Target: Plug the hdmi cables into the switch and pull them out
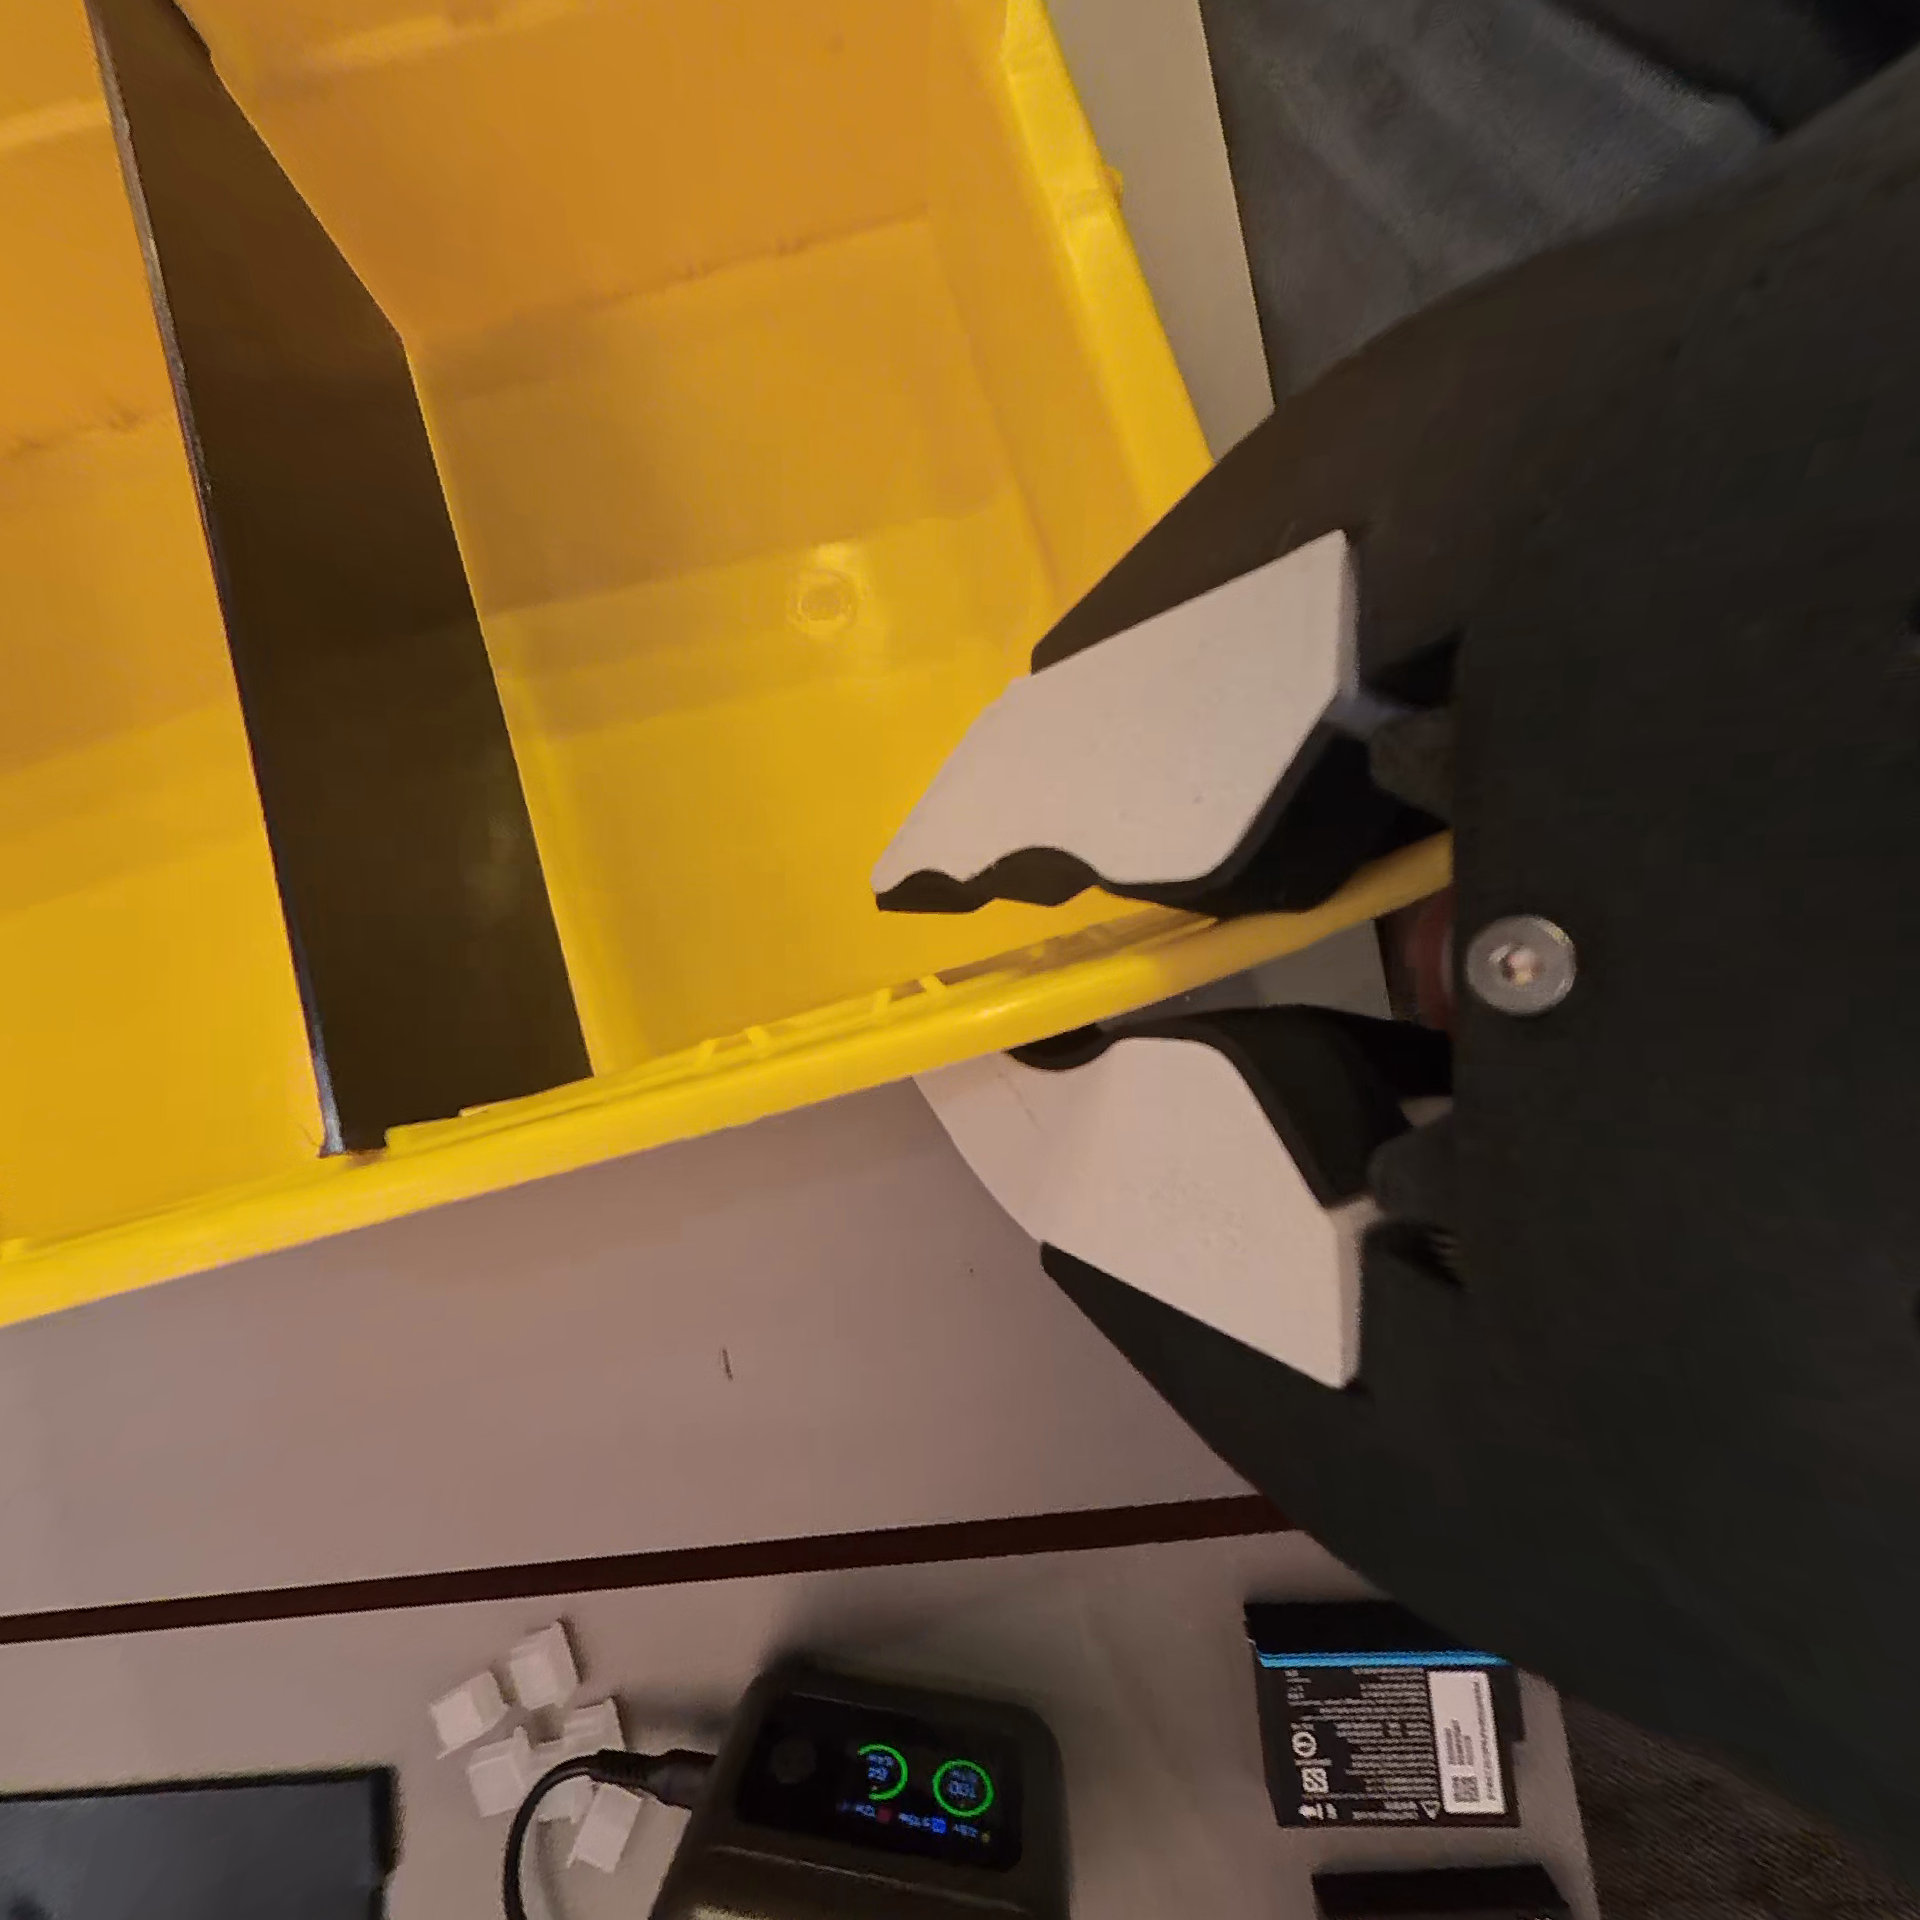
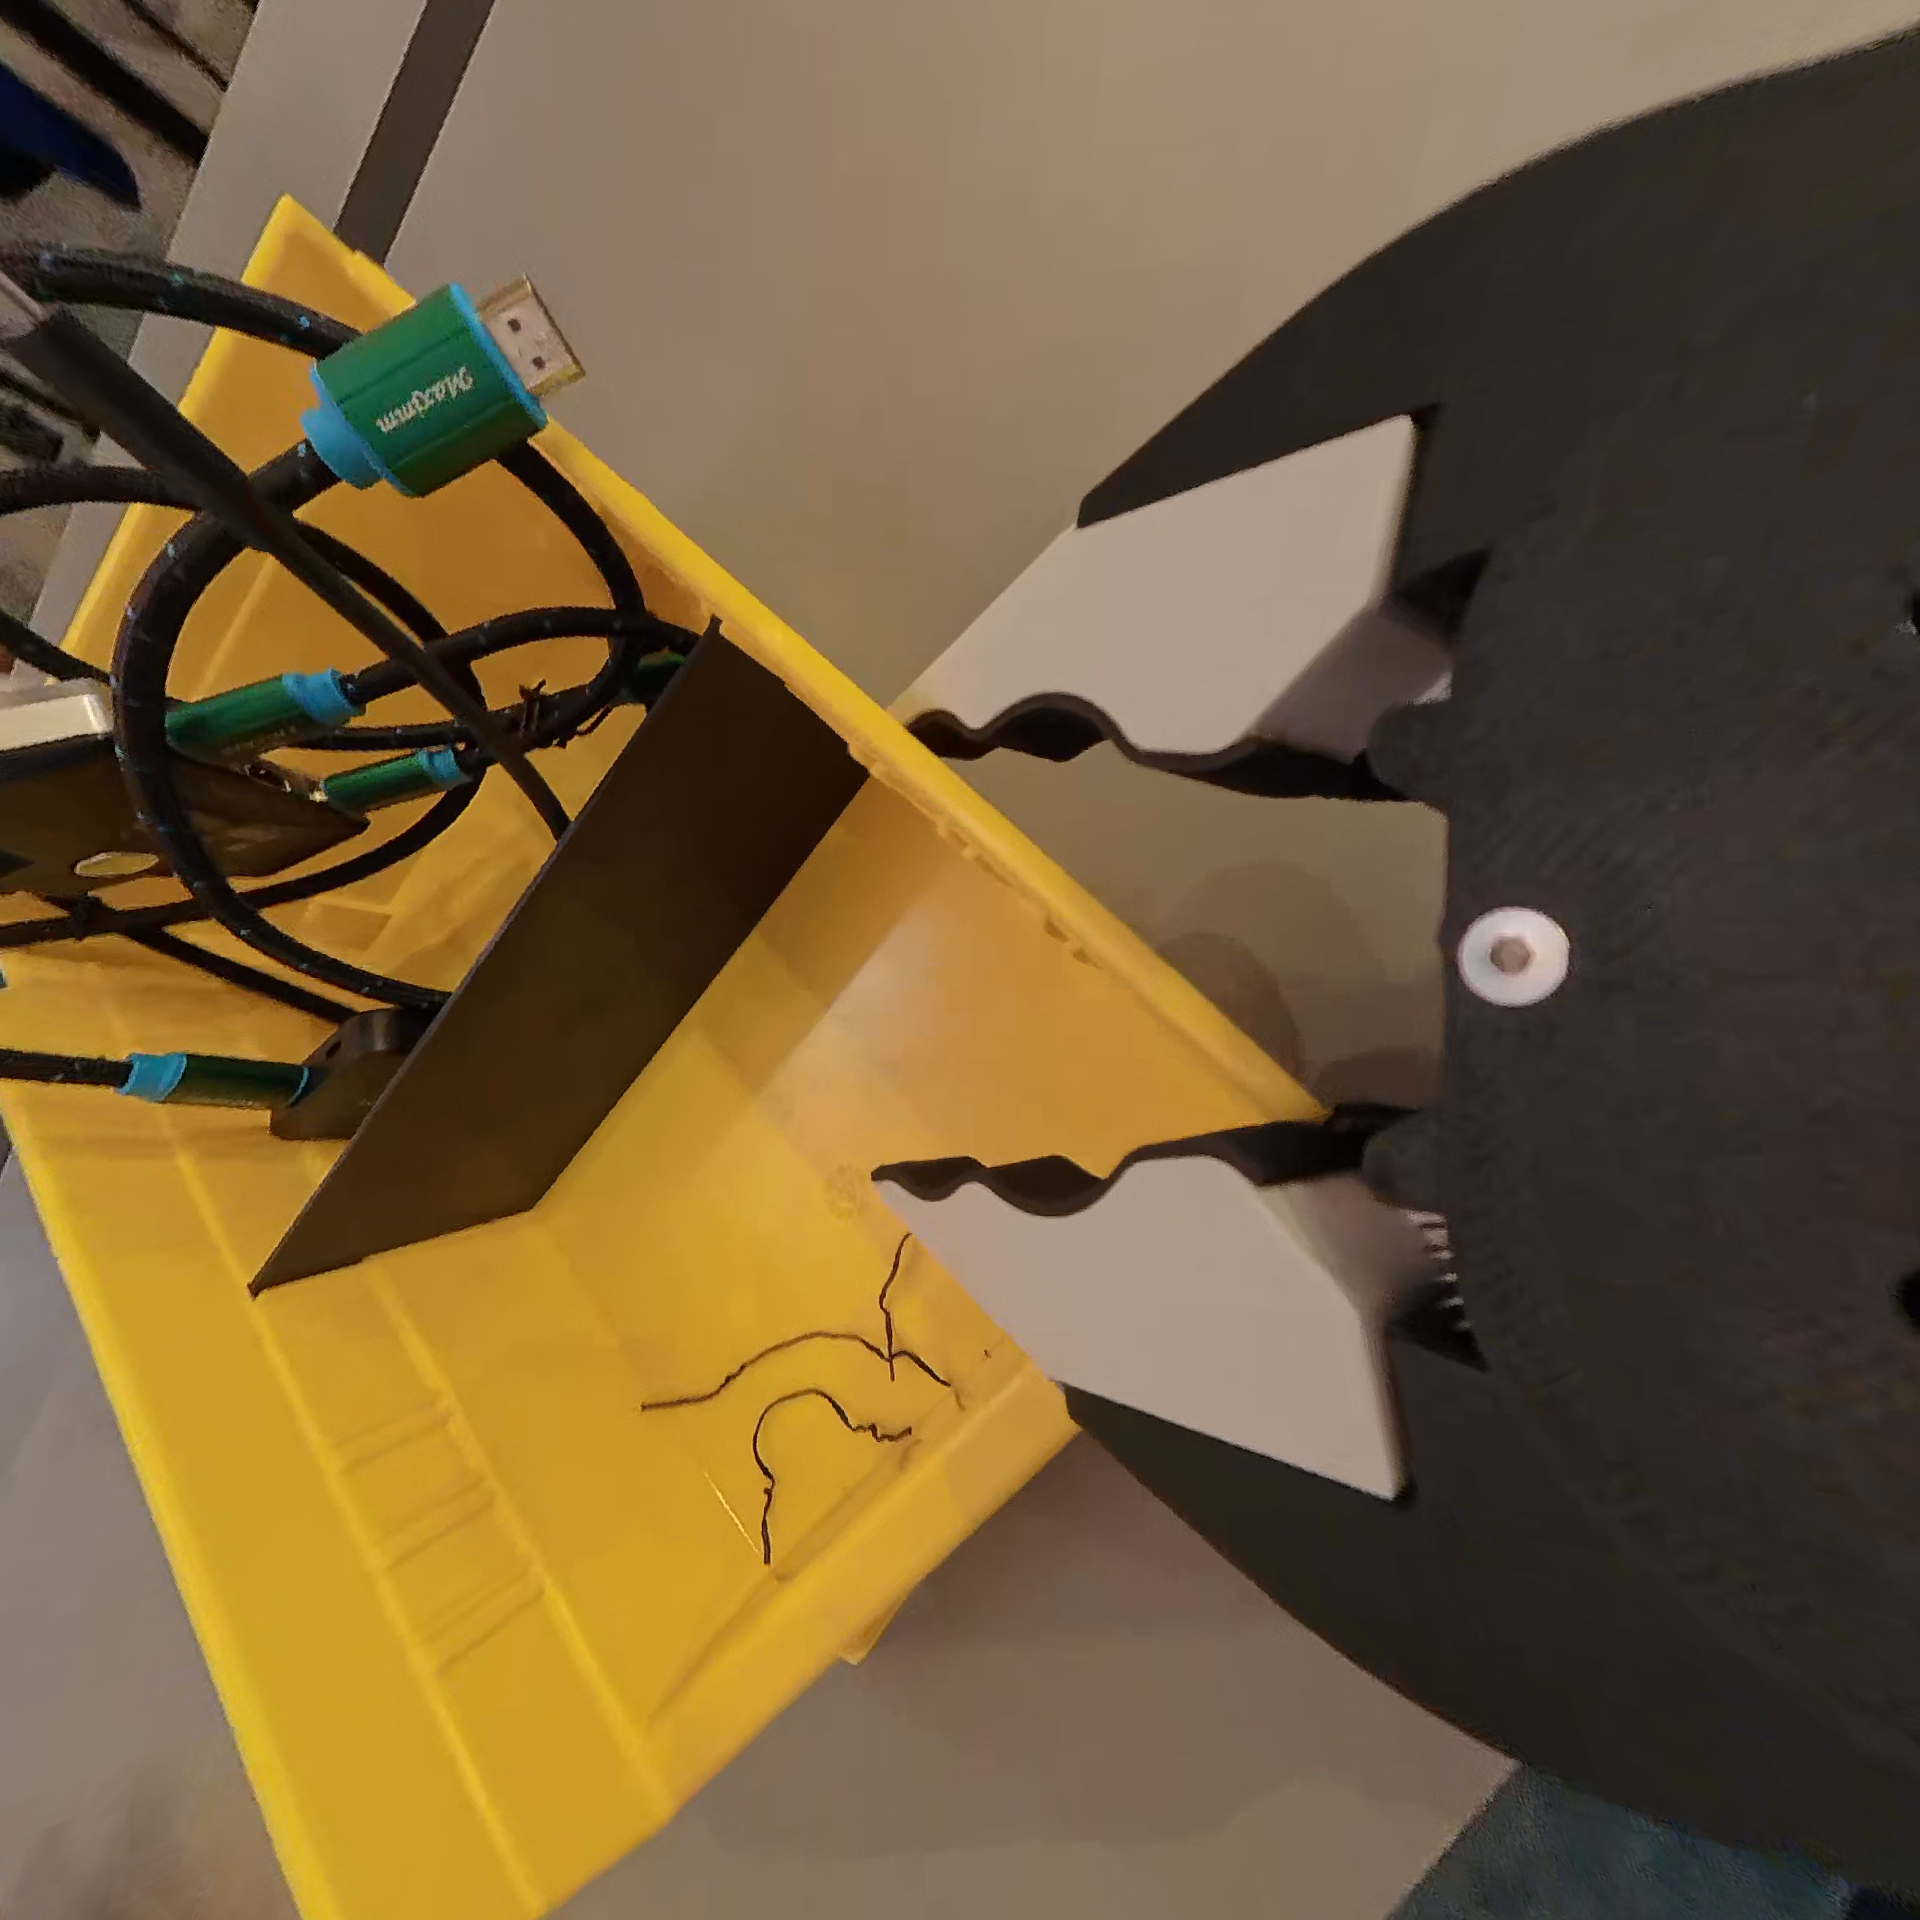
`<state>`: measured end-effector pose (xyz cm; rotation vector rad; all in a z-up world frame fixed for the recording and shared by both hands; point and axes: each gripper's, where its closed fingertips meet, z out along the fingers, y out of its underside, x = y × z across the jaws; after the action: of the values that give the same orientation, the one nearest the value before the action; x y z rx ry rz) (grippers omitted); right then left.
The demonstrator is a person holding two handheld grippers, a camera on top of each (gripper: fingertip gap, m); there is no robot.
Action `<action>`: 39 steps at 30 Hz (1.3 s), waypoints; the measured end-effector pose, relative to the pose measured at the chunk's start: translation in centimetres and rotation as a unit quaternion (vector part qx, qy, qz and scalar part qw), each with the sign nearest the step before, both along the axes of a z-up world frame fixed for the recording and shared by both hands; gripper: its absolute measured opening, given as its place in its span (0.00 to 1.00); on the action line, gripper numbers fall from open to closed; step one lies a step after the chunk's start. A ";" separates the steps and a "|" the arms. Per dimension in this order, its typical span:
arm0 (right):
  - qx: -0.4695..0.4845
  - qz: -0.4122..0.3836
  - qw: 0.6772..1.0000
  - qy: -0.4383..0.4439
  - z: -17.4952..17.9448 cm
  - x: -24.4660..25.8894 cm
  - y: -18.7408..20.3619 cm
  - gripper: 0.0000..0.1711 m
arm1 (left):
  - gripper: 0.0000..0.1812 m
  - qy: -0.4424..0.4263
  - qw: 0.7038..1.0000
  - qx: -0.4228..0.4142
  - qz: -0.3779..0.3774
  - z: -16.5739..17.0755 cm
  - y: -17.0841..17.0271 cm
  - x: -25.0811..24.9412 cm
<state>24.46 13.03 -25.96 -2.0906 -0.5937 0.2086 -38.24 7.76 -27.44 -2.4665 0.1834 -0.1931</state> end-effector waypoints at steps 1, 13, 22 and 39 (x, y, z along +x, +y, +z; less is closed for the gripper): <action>-0.001 0.011 1.000 0.008 0.1 -1.0 -0.1 0.45 | 0.08 -0.006 1.000 0.008 -0.002 0.3 0.1 0.3; -0.001 0.087 0.995 0.042 0.2 -11.3 0.1 0.51 | 0.09 -0.058 0.995 0.074 -0.014 4.1 0.2 2.3; 0.013 0.174 0.985 0.007 -0.5 -20.7 0.2 0.57 | 0.10 -0.078 0.989 0.126 -0.010 7.8 -0.4 2.1; 0.019 0.286 0.958 0.004 -0.9 -37.5 1.5 0.53 | 0.11 -0.081 0.978 0.193 -0.027 13.1 -1.6 2.8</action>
<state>-12.99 14.56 -26.82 -1.8336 -1.1795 0.5277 -35.42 6.21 -14.36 -2.0517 0.1964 -0.3466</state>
